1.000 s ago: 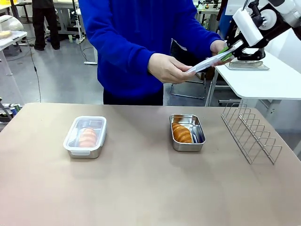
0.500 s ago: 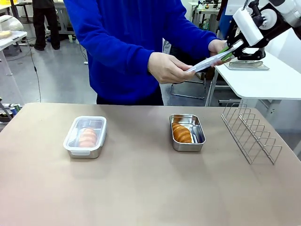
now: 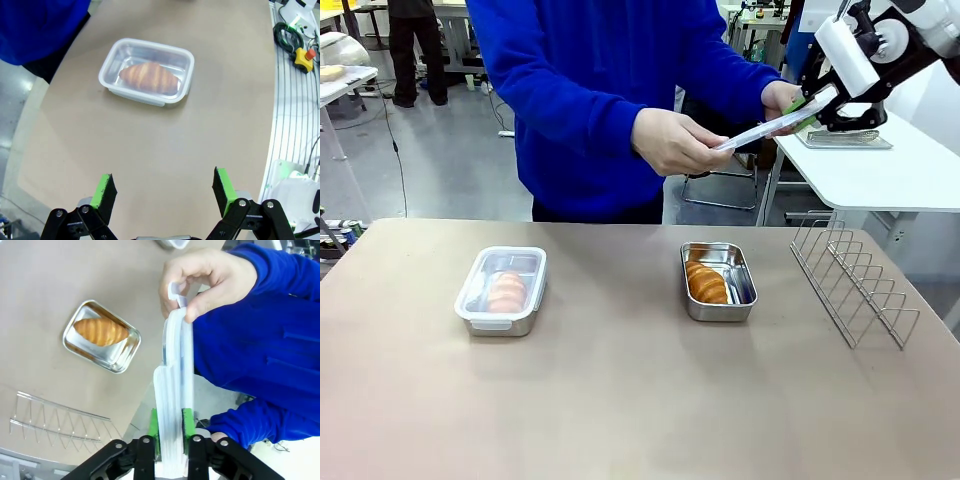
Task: Place the bread in airtight containers.
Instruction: Release when the human grabs the Airtight Container lid.
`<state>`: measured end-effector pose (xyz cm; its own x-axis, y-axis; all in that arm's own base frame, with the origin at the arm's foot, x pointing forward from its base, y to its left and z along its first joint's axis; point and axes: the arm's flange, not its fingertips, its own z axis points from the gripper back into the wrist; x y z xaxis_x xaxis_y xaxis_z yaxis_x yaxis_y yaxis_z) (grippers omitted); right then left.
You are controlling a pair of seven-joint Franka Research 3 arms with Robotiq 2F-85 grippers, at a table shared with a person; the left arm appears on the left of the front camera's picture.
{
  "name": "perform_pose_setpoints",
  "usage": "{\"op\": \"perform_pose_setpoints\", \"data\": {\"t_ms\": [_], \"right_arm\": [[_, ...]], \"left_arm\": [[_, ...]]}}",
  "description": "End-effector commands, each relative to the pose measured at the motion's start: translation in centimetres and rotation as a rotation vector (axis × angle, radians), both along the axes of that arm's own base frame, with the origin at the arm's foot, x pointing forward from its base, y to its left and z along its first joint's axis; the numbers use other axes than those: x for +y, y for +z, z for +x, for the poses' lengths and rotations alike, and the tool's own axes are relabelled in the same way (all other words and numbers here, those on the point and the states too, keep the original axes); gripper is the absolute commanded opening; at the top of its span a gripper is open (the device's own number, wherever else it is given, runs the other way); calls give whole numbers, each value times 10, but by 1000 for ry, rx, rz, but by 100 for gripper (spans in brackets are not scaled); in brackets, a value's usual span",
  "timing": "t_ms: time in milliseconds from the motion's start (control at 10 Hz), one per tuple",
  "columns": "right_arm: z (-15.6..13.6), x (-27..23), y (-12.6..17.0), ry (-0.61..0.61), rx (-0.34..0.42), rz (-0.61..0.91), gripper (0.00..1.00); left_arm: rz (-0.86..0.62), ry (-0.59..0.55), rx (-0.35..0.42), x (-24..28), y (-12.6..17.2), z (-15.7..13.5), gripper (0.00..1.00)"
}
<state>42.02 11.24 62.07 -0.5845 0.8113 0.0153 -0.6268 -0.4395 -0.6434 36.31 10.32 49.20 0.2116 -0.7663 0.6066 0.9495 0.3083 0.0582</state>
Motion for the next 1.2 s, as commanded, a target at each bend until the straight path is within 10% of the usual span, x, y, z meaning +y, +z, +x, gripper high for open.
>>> {"op": "perform_pose_setpoints", "data": {"t_ms": [0,600,1100], "right_arm": [[1,-10,12,-135,173,122,100],[-27,-114,72,-546,245,576,100],[-88,-228,31,-633,426,934,100]], "left_arm": [[-3,-17,-6,0,0,-2,100],[-3,-17,-6,0,0,-2,100],[-3,-17,-6,0,0,-2,100]]}}
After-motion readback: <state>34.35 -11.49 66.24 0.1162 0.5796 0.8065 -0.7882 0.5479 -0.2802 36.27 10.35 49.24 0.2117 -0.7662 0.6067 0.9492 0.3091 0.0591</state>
